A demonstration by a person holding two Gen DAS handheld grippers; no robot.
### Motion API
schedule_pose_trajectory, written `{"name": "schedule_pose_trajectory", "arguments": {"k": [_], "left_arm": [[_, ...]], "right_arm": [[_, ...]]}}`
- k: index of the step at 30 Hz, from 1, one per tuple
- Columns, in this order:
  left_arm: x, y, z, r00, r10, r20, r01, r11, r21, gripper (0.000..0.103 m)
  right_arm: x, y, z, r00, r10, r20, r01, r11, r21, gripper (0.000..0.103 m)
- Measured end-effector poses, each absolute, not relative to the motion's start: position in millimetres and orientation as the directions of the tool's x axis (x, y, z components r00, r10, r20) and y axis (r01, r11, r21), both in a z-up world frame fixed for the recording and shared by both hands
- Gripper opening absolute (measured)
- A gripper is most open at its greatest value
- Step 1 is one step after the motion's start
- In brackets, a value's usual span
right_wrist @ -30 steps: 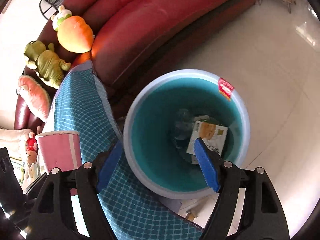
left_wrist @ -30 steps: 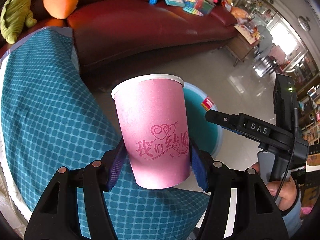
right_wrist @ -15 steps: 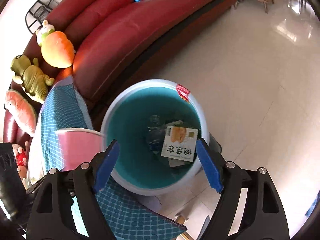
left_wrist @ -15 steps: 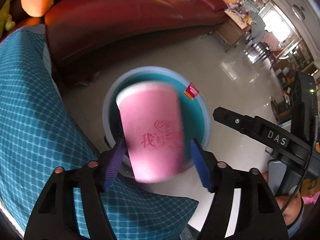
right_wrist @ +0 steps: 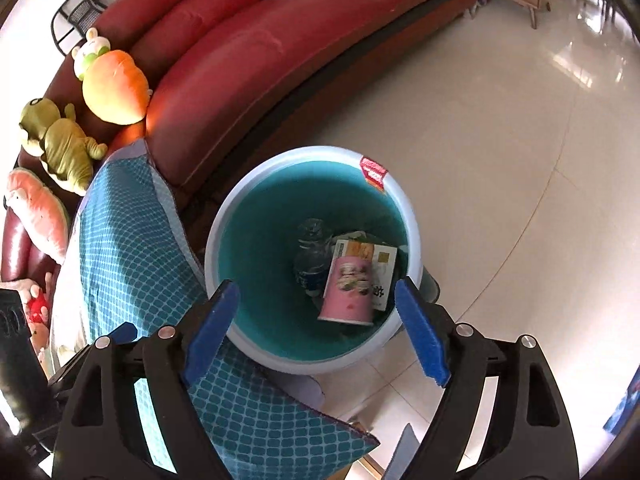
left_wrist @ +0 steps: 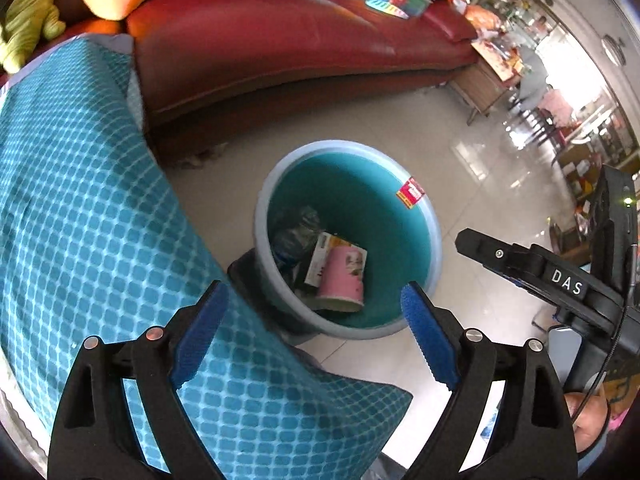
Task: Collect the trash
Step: 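Return both open tools to the table toward the tissue and pill bottle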
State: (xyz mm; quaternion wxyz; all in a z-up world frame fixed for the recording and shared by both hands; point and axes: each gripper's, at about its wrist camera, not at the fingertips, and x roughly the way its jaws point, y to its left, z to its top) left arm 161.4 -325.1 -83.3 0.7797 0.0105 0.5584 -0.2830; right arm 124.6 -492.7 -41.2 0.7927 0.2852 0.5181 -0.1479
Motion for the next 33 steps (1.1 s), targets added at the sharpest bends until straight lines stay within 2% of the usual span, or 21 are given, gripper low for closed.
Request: {"name": "schedule_pose_trajectory", "arguments": {"k": [9,21,33], "left_arm": [[151,-273,-72,0.259,-0.409,-0.875,0.409,0.867,-0.284,0.089],[131,-161,-45,0.360,-0.356,-0.862,0.278,0.923,-0.265,0.089],[114,-26,-35,0.438,-0.224,-0.871,0.112,0.974,-0.195,0.089]], "right_arm": [[131,-451,-28,0.421,0.085,-0.903,0.470,0.831,0.298,0.078],[149,-363,-7,0.416,0.149,-0.897,0.321,0.899,0.298,0.078],[163,-264,8,0.381,0.189,-0.905,0.168,0.948,0.269,0.078]]}}
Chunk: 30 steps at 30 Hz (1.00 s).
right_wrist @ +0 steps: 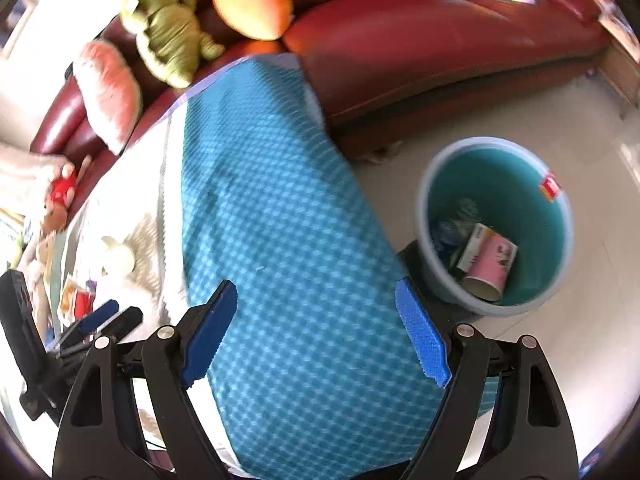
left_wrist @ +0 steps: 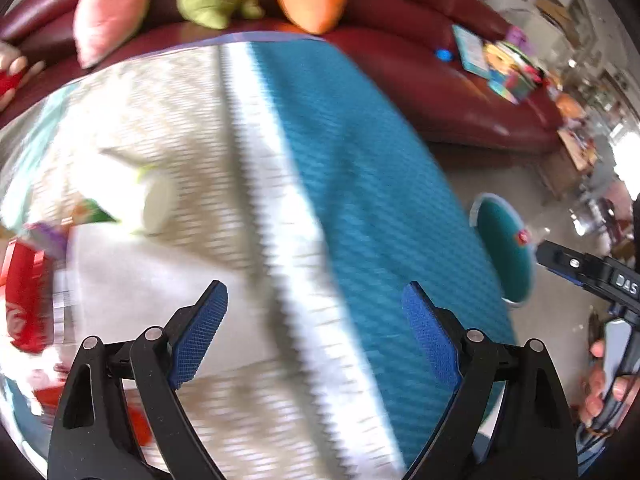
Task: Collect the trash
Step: 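Return both open tools to the table toward the tissue and pill bottle, then grasp the white pill bottle with the left tool while the right tool pinches the tissue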
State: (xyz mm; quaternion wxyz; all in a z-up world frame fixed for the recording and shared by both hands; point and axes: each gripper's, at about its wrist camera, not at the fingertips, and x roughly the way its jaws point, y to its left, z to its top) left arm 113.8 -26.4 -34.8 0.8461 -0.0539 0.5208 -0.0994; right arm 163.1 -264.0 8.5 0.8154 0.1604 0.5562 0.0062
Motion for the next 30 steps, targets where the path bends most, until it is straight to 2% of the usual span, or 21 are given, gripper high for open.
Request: {"name": "schedule_pose_trajectory", "arguments": {"k": [10,20,30], "left_arm": [[103,97,-30,0.479,-0.147,-0.865,-0.063,0.978,-0.200,0.089],[106,146,-35,0.481,-0.147,-0.865,-0.118,0.966,-0.230,0.089],[111,169,-31,0.503,-0.151,-0.851,-0.129,0.960,-0.247,0.089]], "right_arm": [[194,-152,1,0.293,0.244,-0.925,-0.049,0.969,0.240,0.078],[213,-36,-36,0.154,0.323,-0.934,-0.309,0.913,0.265,0.078],[238,26,-76,0.079,0.382,-0.921,-0.454,0.836,0.308,0.078]]}}
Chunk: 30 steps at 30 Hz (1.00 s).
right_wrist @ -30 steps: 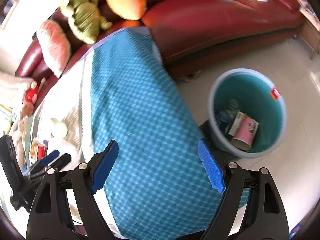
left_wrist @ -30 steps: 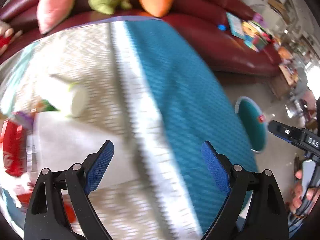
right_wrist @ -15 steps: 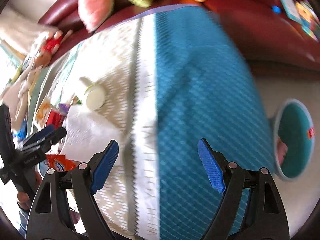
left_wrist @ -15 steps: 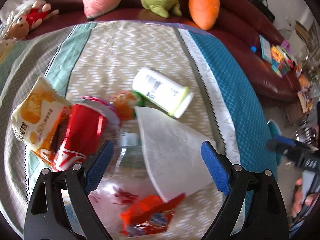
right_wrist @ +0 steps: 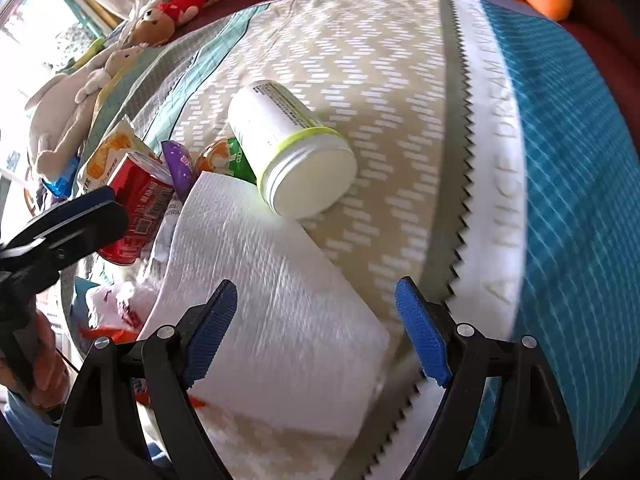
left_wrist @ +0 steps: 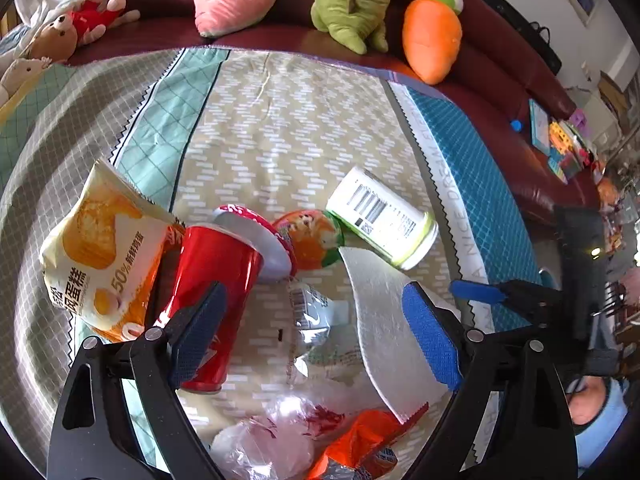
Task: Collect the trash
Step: 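Grasp the white pill bottle with the left tool while the right tool pinches the tissue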
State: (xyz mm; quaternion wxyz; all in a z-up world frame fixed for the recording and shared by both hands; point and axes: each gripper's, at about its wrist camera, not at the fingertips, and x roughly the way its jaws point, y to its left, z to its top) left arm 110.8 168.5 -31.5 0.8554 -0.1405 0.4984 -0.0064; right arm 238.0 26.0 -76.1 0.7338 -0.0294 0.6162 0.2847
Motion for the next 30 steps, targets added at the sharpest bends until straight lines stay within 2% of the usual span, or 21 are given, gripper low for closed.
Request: {"name": "schedule_pose_trajectory", "arguments": {"k": [2,4,5,8,14,21,26,30], "left_arm": [[114,170,-31,0.507,-0.152,-0.848,-0.132,0.959,-0.251,0.089],[117,170,-31,0.508,-0.153,-0.848,-0.133,0.958,-0.253,0.089],[119,169,-32,0.506,-0.156,-0.848,-0.132,0.958,-0.254,0.089],[123,163,-34,0.497,-0.160,-0.853,-0.129,0.958,-0.255,0.089],[134,152,-37,0.479,-0.172,-0.861,-0.154,0.949,-0.275,0.089],[159,126,-39,0.456,-0.185,-0.870,-0.191,0.935,-0.298,0.089],[194,108,-46,0.432,-0.182,-0.883,-0.280,0.904,-0.323,0.089],[222,96,-57,0.409,-0.140,-0.902,-0.341,0.893,-0.293,0.089]], "right_arm": [[236,30,-81,0.072,0.379,-0.923,-0.462,0.833,0.306,0.077],[227,33,-79,0.094,0.375,-0.922,-0.493,0.822,0.284,0.062],[223,33,-78,0.099,0.373,-0.922,-0.509,0.815,0.276,0.043],[220,27,-81,0.052,0.397,-0.916,-0.485,0.812,0.325,0.006],[210,1,-69,0.060,0.449,-0.891,-0.433,0.816,0.382,0.004],[218,-60,-41,0.164,0.455,-0.875,-0.341,0.859,0.383,0.003],[227,-109,-31,0.237,0.425,-0.873,-0.254,0.895,0.367,0.003],[240,-141,-33,0.276,0.405,-0.872,-0.189,0.912,0.364,0.003]]}}
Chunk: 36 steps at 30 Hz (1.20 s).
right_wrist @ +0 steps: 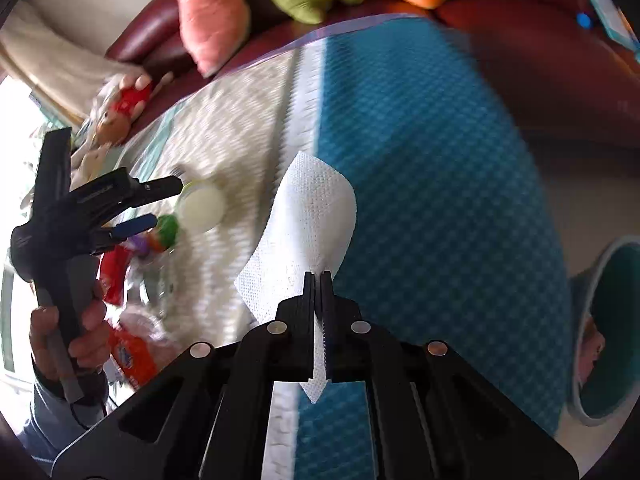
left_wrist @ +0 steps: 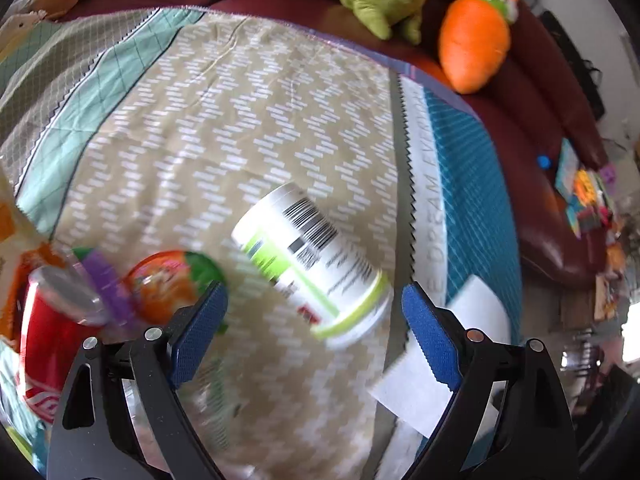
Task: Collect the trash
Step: 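Grasp the white pill bottle with the left tool while the right tool pinches the tissue, then carry the pill bottle and tissue over the teal bin and open both tools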
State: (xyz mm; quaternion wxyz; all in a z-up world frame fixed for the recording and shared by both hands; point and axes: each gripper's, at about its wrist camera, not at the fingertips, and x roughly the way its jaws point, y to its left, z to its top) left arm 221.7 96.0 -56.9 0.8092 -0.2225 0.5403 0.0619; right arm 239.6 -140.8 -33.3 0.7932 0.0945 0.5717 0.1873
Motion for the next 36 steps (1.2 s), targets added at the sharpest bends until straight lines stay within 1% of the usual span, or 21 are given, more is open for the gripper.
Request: {"name": "schedule_pose_trajectory", "arguments": {"k": [5,7,8,9,10,12,15,18,21,30,36], "left_arm": [[239,78,-73,0.377,-0.081,-0.923,-0.355,0.908,-0.225,0.089],[240,74,-77,0.371,-0.058,-0.927,-0.351,0.915,-0.198,0.077],[242,69,-80,0.366,-0.058,-0.929,-0.337,0.922,-0.191,0.068],[242,67,-82,0.365,-0.062,-0.929,-0.329,0.925,-0.191,0.064],[241,62,-81,0.372,-0.040,-0.927,-0.320,0.933,-0.168,0.059],[238,55,-78,0.386,-0.017,-0.922,-0.292,0.946,-0.140,0.058],[226,42,-69,0.400,-0.024,-0.916,-0.233,0.964,-0.127,0.058],[212,19,-59,0.419,-0.057,-0.906,-0.146,0.981,-0.130,0.058],[195,-9,-49,0.431,-0.123,-0.894,-0.049,0.986,-0.160,0.058],[162,-80,-35,0.434,-0.211,-0.876,0.104,0.978,-0.183,0.058],[151,-132,-29,0.427,-0.261,-0.866,0.204,0.960,-0.190,0.058]], "right_arm": [[252,-168,-38,0.290,0.413,-0.863,-0.163,0.910,0.381,0.003],[256,-177,-39,0.290,0.424,-0.858,-0.157,0.905,0.394,0.003],[258,-183,-40,0.288,0.433,-0.854,-0.152,0.901,0.405,0.003],[259,-184,-42,0.288,0.438,-0.851,-0.148,0.899,0.413,0.003],[259,-187,-44,0.288,0.444,-0.849,-0.142,0.896,0.420,0.003],[260,-190,-46,0.288,0.453,-0.844,-0.133,0.892,0.433,0.003],[258,-199,-42,0.306,0.464,-0.831,-0.123,0.885,0.449,0.003],[255,-209,-35,0.329,0.465,-0.822,-0.115,0.884,0.453,0.003],[248,-218,-27,0.353,0.457,-0.817,-0.110,0.887,0.449,0.003],[221,-264,-3,0.443,0.427,-0.789,-0.037,0.887,0.459,0.003],[195,-314,9,0.510,0.384,-0.770,0.043,0.882,0.469,0.003]]}}
